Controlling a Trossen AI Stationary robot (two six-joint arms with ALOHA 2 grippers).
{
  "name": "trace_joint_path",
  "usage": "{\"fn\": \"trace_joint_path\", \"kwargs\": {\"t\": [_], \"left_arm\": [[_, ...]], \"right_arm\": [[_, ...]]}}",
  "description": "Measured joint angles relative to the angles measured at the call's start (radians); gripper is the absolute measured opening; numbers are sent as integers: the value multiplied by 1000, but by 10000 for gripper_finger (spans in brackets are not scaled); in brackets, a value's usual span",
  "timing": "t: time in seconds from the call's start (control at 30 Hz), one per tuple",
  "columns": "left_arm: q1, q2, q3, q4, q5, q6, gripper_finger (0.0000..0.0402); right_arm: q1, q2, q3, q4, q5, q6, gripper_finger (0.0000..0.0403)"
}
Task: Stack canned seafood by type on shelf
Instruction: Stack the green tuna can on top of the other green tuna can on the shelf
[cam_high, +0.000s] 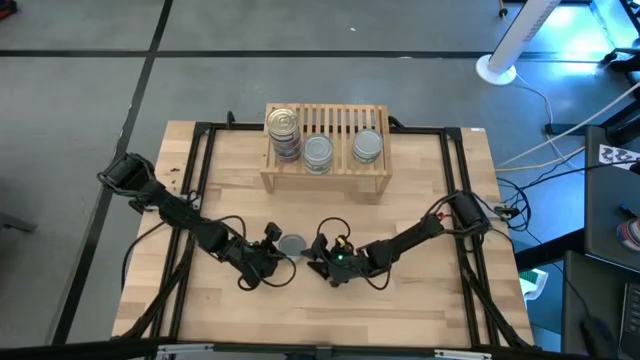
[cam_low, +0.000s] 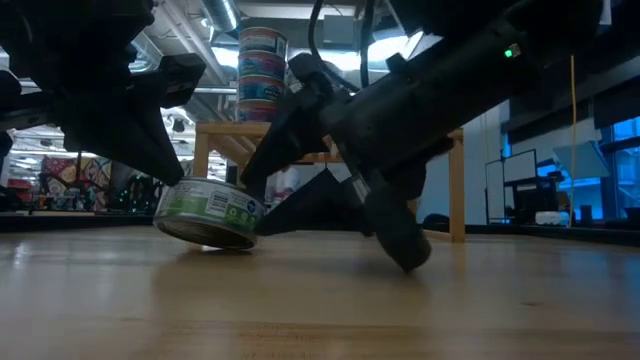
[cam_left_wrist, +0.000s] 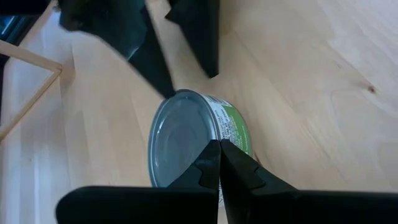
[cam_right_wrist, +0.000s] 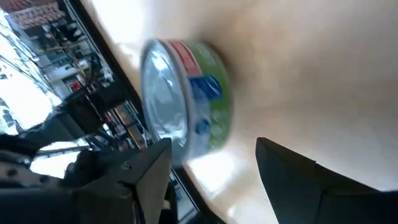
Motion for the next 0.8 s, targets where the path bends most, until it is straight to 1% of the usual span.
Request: {"fn": "trace_joint_path", "kwargs": {"t": [0.07,0.17,0.5,0.63,0.8], "left_arm": [[0,0,0,0,0,0,0],[0,0,0,0,0,0,0],[0,0,0,1,0,-3,0],[0,0,0,2,0,-3,0],[0,0,0,19,0,-3,0]], "right_arm": [[-10,0,0,0,-2,-5,237],[-21,0,0,-2,-33,-5,237],[-20,-3,0,-31,-40,-5,237],[-20,-3,0,-32,-26,-5,237],[-20,17,53,-83,-30,-8,237]]}}
